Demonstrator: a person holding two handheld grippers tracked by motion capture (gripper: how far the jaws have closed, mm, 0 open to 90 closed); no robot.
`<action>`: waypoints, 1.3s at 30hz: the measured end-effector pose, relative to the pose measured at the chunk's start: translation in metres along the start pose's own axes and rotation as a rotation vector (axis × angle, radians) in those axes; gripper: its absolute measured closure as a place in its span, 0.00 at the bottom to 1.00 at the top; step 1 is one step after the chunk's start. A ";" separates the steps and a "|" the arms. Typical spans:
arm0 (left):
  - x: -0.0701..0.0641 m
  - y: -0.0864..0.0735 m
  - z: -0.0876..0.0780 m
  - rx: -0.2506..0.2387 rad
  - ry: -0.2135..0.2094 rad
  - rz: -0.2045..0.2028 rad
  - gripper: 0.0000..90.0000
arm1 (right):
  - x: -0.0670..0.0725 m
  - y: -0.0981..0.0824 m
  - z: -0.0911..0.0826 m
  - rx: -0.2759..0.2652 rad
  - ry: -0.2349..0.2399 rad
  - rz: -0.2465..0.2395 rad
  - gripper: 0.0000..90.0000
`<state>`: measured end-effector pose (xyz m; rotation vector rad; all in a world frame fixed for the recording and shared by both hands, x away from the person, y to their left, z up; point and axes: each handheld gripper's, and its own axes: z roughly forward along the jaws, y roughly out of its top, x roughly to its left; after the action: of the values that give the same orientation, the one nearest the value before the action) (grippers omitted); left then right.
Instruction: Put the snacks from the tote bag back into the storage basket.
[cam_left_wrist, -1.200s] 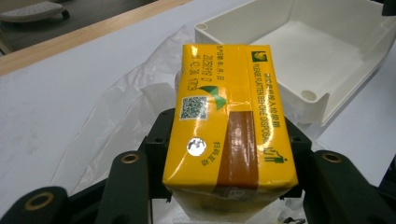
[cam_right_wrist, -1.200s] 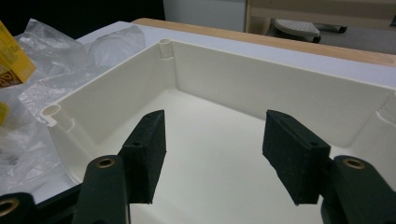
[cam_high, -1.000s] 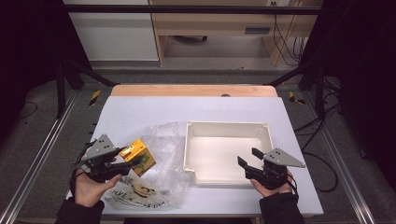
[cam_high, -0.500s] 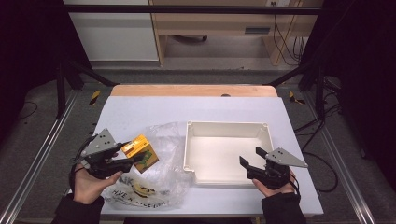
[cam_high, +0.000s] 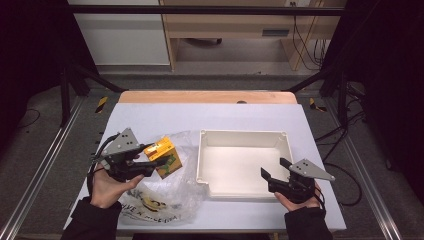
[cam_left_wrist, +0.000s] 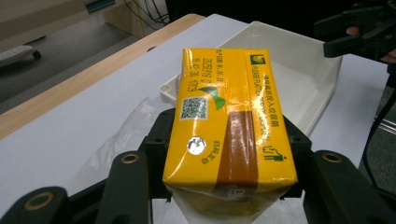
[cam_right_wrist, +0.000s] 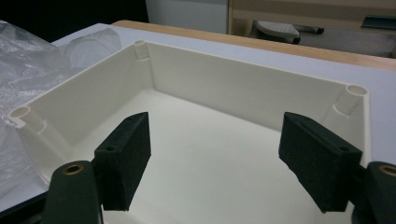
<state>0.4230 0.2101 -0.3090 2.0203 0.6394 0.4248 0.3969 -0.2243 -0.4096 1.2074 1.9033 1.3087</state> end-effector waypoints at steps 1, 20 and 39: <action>-0.001 0.003 0.002 0.001 -0.005 0.010 0.56 | 0.000 0.000 0.000 0.000 -0.002 -0.001 0.27; -0.009 0.034 0.031 0.008 -0.088 0.080 0.56 | -0.010 -0.008 -0.007 0.014 -0.032 0.004 0.24; -0.026 0.059 0.060 0.022 -0.156 0.144 0.56 | -0.011 -0.010 -0.005 0.023 -0.042 0.001 0.23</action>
<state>0.4497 0.1283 -0.2886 2.1036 0.4062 0.3412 0.3939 -0.2378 -0.4176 1.2377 1.8930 1.2561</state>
